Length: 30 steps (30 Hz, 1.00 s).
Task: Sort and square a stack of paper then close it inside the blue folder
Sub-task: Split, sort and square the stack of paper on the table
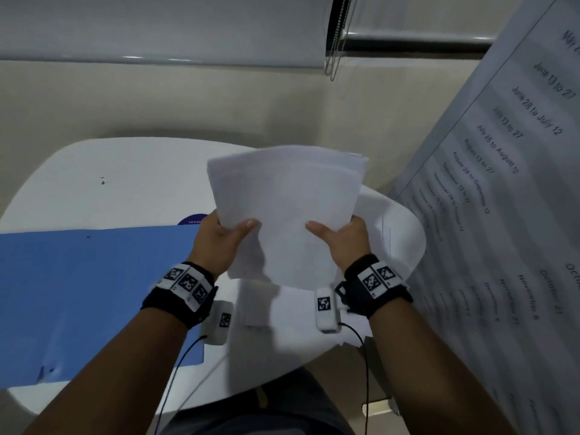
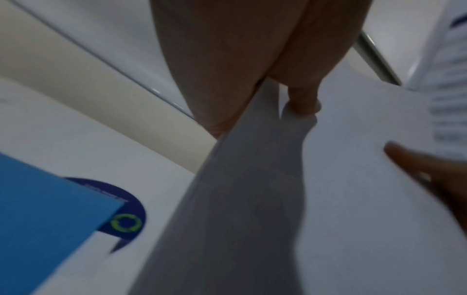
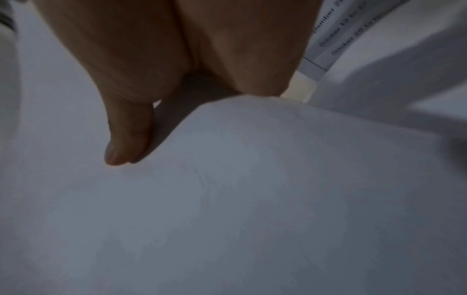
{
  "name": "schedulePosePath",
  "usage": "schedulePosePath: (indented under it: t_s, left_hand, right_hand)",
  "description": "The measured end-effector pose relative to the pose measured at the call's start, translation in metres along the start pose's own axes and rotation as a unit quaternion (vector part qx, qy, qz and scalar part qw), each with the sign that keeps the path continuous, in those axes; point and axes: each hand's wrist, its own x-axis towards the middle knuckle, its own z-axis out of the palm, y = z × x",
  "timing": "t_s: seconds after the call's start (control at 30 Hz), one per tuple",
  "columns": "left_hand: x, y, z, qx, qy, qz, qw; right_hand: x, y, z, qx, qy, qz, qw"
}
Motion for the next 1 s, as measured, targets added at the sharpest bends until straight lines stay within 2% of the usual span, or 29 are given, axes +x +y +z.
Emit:
schedulePosePath:
  t_s: [0.07, 0.2, 0.33, 0.47, 0.6, 0.7, 0.8, 0.87, 0.9, 1.0]
  left_hand:
    - [0.001, -0.006, -0.01, 0.007, -0.016, -0.011, 1.0]
    - [-0.005, -0.017, -0.014, -0.014, 0.002, -0.038, 0.999]
    - [-0.013, -0.025, -0.015, -0.017, -0.043, -0.065, 0.997]
    - [-0.015, -0.03, -0.017, -0.029, -0.024, -0.072, 0.997]
    - [-0.022, -0.044, -0.016, -0.056, -0.061, -0.144, 0.986]
    - [-0.026, -0.044, -0.014, -0.03, -0.062, -0.123, 0.99]
    - [-0.026, -0.042, -0.013, -0.012, -0.023, -0.11, 0.994]
    - [-0.025, -0.044, -0.019, -0.004, 0.001, -0.106, 0.994]
    - [-0.024, -0.044, -0.023, 0.005, 0.011, -0.101, 0.995]
    - [-0.025, -0.051, -0.045, 0.028, 0.038, -0.101, 0.994]
  right_hand:
    - [0.001, -0.001, 0.001, 0.014, -0.013, -0.003, 1.0]
    - [-0.005, 0.017, 0.013, -0.011, -0.004, 0.01, 1.0]
    - [-0.007, 0.037, 0.015, -0.058, 0.015, 0.039, 0.997]
    - [-0.012, 0.057, 0.012, -0.118, -0.006, 0.067, 0.991]
    - [-0.015, 0.068, 0.015, -0.122, -0.005, 0.037, 0.992]
    - [-0.012, 0.068, 0.009, -0.1, -0.013, 0.03, 0.994]
    - [-0.008, 0.077, -0.001, -0.145, -0.005, 0.064, 0.987]
    - [-0.005, 0.086, -0.014, -0.21, 0.037, 0.108, 0.971]
    - [-0.002, 0.09, -0.023, -0.265, 0.068, 0.128, 0.953]
    - [0.006, 0.096, -0.041, -0.434, 0.116, 0.251, 0.858]
